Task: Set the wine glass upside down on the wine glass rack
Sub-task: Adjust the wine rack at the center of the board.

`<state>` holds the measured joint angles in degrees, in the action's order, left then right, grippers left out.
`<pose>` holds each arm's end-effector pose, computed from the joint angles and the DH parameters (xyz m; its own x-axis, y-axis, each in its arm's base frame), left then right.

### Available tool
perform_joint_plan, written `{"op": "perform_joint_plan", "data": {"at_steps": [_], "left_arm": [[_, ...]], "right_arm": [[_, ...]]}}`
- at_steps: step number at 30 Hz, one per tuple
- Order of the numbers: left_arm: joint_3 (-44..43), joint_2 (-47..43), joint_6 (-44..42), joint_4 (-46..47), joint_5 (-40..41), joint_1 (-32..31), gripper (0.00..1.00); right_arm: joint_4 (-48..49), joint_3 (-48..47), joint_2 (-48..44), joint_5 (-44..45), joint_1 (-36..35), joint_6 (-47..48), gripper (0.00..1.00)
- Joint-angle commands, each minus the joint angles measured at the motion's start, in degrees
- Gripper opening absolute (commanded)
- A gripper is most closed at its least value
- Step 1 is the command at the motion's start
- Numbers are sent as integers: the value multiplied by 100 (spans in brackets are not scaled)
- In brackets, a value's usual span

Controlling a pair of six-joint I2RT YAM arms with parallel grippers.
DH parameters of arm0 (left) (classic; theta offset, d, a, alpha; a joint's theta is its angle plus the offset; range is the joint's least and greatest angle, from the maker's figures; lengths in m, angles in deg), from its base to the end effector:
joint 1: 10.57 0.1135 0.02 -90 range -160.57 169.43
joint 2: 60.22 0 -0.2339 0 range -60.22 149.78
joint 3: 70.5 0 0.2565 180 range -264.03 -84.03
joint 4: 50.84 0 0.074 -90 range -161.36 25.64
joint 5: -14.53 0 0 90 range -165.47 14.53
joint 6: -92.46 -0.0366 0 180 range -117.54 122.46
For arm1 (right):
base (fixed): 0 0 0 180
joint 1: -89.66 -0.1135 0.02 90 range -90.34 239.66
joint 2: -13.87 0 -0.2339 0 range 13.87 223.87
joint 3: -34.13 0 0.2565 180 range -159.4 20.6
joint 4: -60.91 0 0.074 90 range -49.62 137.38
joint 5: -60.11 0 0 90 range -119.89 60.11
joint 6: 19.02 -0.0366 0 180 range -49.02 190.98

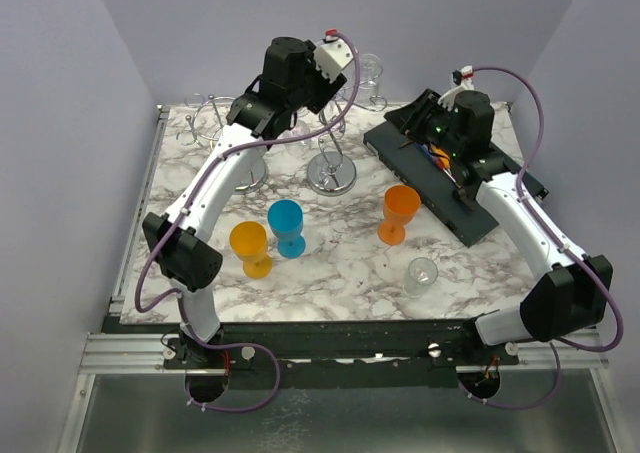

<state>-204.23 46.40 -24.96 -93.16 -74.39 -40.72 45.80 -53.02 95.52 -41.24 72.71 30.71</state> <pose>0.3652 -0.2113 0.4255 0.0226 0.5193 -0.8543 0.5363 0.7149 0.4488 0.3324 0.1088 0.3512 -0.4266 0.5325 -0.7311 -0.2565 0.7039 0.6624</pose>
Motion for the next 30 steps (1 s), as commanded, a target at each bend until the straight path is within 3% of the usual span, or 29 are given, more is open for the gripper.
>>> {"op": "perform_joint_plan", "data": {"at_steps": [1, 4, 10, 12, 14, 15, 16, 22, 26, 30], "left_arm": [[487, -775, 193, 88, 133, 71, 69], [824, -1160, 309, 71, -47, 69, 79], [1144, -1757, 735, -200, -473, 62, 87], [1209, -1947, 949, -373, -627, 65, 91], [1312, -2168, 1214, -533, -798, 63, 96], [1366, -2309, 1370, -630, -874, 67, 99], [1433, -2435, 1489, -731, -949, 69, 99], [1838, -3091, 1478, -1522, -1117, 70, 99], [2003, -3307, 1470, -2184, -1038, 71, 99], [2510, -3632, 1599, -2211, -877, 80, 99]], "right_arm": [[-569, -279, -310, 317, -42, 259, 43], [-857, -374, -431, 391, -36, 367, 45], [-1486, -324, -785, 609, -32, 602, 53], [-1756, -239, -972, 713, -36, 724, 61], [-2090, -152, -1182, 893, -36, 875, 81], [-2317, -112, -1308, 1058, -36, 926, 97], [-2495, -66, -1411, 1111, -35, 1007, 100], [-3632, 347, -2126, 1342, -33, 1310, 100], [-4352, 829, -2523, 1179, -28, 975, 100], [-5084, 1316, -3036, 1292, -35, 472, 95]]}}
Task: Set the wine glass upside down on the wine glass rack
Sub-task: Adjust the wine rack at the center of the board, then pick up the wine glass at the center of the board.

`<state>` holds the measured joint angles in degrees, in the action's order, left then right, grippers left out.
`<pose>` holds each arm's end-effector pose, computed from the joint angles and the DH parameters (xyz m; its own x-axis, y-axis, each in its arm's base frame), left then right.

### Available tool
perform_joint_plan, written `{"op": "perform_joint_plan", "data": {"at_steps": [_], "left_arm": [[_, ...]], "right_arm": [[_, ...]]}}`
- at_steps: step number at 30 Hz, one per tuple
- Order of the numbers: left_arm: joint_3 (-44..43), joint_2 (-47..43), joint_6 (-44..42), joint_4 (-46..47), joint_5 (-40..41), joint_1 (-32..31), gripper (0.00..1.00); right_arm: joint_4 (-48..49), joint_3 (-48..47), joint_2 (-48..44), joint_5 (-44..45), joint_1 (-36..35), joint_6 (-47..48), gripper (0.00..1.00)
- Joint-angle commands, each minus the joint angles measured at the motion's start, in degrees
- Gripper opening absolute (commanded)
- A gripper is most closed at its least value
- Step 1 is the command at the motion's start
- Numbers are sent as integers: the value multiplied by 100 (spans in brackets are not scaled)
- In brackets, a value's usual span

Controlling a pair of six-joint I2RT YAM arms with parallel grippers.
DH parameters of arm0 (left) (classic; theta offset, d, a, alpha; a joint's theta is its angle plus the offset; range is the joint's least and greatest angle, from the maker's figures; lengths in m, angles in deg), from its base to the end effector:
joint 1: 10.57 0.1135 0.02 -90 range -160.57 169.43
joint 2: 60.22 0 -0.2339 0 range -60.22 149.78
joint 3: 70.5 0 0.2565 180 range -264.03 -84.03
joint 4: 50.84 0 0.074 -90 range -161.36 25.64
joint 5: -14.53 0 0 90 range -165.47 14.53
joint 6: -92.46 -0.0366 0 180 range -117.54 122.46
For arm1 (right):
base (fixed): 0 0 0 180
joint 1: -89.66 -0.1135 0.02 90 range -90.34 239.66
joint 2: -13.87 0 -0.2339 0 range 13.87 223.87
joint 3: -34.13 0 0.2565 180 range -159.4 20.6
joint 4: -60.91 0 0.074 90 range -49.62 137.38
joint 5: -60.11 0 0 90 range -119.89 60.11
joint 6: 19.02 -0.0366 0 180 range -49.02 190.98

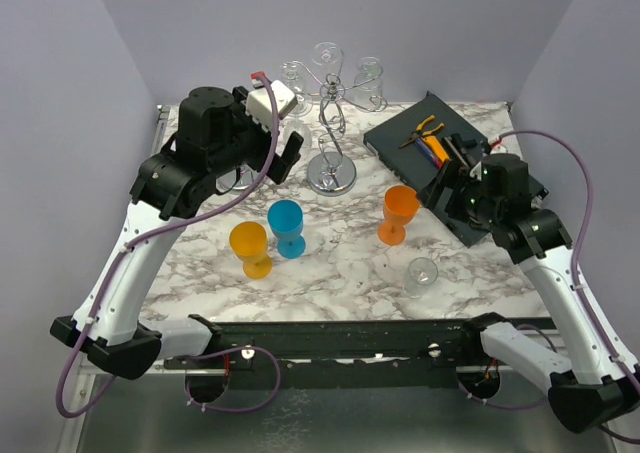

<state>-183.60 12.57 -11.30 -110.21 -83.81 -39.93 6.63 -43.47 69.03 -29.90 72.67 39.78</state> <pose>0.2158 -0.1275 0.4669 -0.1326 0.3446 -0.9293 0.6549 0.7342 0.1788 0.2079 0.0635 0.3450 -0.5830 0.3635 -0.7266 0.0113 0.8979 0.4402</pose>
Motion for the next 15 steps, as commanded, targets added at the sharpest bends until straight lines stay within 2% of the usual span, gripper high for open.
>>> {"op": "perform_joint_plan", "data": {"at_steps": [1, 8, 15], "left_arm": [[545, -303, 335, -504, 133, 13, 99], [557, -301, 690, -869, 263, 333, 99], [596, -371, 630, -995, 197, 683, 99]], "right_arm": [[-1376, 425, -491, 185, -24, -532, 94], [-2309, 849, -924, -130, -29, -1021, 85], [-2265, 1692, -1178, -618, -32, -1236, 78]]}}
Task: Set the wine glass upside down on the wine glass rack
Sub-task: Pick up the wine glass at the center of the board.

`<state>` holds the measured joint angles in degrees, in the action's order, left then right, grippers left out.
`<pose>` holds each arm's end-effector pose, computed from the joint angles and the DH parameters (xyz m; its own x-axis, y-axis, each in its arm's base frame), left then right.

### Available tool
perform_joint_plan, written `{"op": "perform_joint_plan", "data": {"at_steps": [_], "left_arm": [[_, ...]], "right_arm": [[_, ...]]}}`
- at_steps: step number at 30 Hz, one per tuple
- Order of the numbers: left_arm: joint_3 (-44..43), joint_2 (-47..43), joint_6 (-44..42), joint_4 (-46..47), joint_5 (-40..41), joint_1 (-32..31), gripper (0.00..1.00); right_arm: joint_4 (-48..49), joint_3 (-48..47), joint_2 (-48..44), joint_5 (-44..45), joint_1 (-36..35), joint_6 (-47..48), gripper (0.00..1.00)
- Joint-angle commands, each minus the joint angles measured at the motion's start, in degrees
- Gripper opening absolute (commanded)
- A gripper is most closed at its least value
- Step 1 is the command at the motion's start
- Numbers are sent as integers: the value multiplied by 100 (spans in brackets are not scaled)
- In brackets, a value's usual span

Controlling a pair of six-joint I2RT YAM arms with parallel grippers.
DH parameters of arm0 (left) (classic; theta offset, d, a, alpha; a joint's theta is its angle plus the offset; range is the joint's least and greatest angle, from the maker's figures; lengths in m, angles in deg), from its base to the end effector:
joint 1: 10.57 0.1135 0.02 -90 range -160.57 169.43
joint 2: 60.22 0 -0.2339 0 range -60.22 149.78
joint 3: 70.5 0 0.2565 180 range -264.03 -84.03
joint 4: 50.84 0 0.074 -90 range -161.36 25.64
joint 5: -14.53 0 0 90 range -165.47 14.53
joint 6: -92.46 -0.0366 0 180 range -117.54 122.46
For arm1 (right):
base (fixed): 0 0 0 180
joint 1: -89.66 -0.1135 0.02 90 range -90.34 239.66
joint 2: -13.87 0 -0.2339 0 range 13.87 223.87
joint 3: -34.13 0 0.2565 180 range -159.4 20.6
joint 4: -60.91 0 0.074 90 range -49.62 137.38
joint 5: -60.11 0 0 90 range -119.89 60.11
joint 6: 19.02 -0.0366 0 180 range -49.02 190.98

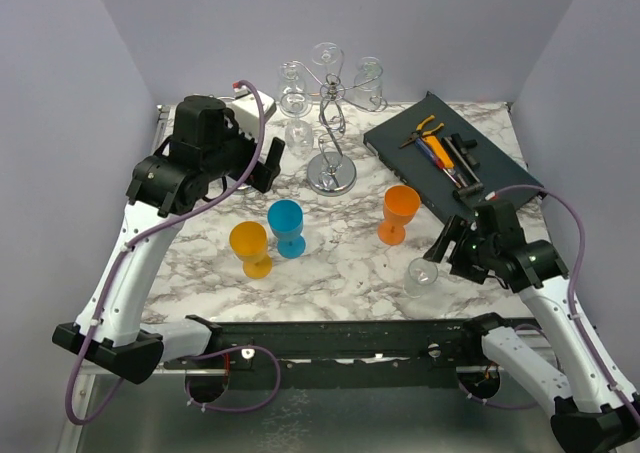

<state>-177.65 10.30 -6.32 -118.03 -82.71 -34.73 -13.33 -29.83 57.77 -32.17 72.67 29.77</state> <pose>0.2197 -0.1036 0.4310 -0.3814 0.3370 -0.8608 0.5699 0.8189 0.0681 0.1498 0.0473 0.2740 -0.7904 0.4468 -0.4190 0.2745 0.8699 0.4098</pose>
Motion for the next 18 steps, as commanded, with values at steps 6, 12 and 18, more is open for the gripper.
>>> {"op": "perform_joint_plan", "data": {"at_steps": [6, 12, 18], "left_arm": [[76, -201, 142, -249, 245, 241, 99], [158, -207, 195, -249, 263, 272, 99], [-34, -151, 140, -258, 295, 280, 99]], "right_arm": [[-61, 703, -44, -626, -31, -300, 72], [-14, 859, 124, -684, -30, -171, 69], [45, 898, 331, -666, -32, -117, 54]]}}
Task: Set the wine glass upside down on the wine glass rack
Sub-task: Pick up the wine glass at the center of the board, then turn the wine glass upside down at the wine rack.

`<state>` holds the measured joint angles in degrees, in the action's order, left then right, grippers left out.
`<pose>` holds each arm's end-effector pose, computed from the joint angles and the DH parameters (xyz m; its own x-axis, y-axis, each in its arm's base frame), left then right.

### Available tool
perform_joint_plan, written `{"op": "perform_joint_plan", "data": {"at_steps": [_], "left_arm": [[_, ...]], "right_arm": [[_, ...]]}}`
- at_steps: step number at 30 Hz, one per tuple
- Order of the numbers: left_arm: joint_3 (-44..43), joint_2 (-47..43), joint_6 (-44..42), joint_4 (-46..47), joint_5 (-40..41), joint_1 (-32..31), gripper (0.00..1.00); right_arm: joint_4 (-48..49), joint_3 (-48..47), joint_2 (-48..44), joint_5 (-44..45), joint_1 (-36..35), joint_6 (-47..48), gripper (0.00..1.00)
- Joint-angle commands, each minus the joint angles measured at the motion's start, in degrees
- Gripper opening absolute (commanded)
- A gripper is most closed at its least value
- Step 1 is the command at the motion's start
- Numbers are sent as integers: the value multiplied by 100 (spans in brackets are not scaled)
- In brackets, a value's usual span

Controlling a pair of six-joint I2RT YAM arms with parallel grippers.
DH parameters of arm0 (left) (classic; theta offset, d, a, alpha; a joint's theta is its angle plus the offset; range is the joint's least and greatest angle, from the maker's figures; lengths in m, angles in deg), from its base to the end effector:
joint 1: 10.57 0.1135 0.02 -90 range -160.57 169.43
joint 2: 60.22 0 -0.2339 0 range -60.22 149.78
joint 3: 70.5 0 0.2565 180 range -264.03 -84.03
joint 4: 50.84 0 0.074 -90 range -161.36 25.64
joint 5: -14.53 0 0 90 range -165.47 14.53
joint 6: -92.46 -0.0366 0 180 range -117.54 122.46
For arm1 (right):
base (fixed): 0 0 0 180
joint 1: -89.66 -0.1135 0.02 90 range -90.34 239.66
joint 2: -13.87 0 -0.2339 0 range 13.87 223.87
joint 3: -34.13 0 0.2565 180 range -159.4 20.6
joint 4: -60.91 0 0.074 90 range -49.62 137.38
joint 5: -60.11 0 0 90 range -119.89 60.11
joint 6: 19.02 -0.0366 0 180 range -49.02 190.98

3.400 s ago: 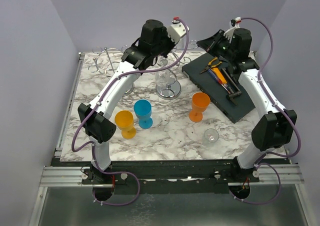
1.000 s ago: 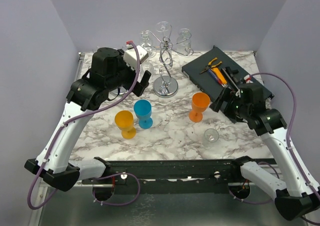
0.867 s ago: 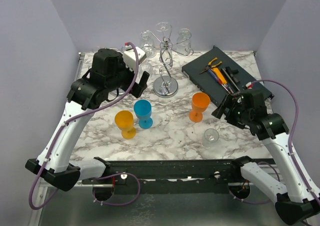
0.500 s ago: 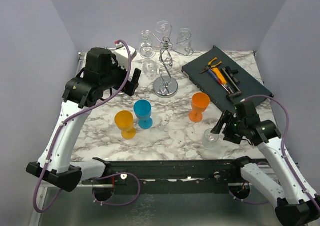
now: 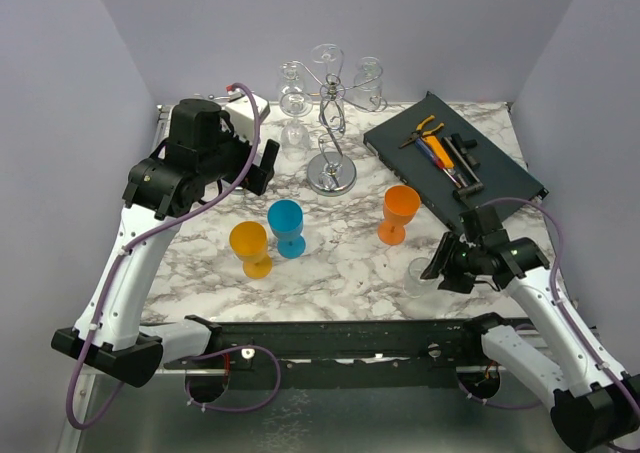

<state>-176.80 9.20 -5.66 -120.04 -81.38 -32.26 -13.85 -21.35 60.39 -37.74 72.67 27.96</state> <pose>0.2181 -0.0908 0.4274 -0.4285 0.3216 -0.8444 0.5141 0.8552 0.0649 0.1493 0.0508 0.2226 -0.8718 0.4403 -0.2147 0.3444 0.8625 0.3708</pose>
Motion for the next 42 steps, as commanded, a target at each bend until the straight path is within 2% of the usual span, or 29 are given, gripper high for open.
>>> {"op": "perform_joint_plan", "data": {"at_steps": [1, 12, 17, 24, 31, 36, 42], "left_arm": [[-162, -19, 74, -65, 161, 34, 99], [-282, 9, -36, -92, 124, 34, 99], [-357, 22, -90, -84, 78, 34, 99], [-437, -47, -83, -16, -394, 34, 96], [3, -376, 27, 355, -1475, 34, 92], [-92, -209, 191, 304, -2487, 35, 91], [-154, 177, 440, 342, -2778, -43, 89]], "right_arm": [[114, 47, 125, -45, -32, 53, 51], [592, 86, 688, 10, -28, 16, 24], [562, -199, 669, -114, -32, 155, 1], [443, -1260, 738, -1125, -29, 617, 0], [740, -2880, 1106, -1897, -32, 792, 0], [1723, -3614, 1586, -2078, -32, 599, 0], [3359, -3681, 2074, -2331, -232, 52, 0]]}}
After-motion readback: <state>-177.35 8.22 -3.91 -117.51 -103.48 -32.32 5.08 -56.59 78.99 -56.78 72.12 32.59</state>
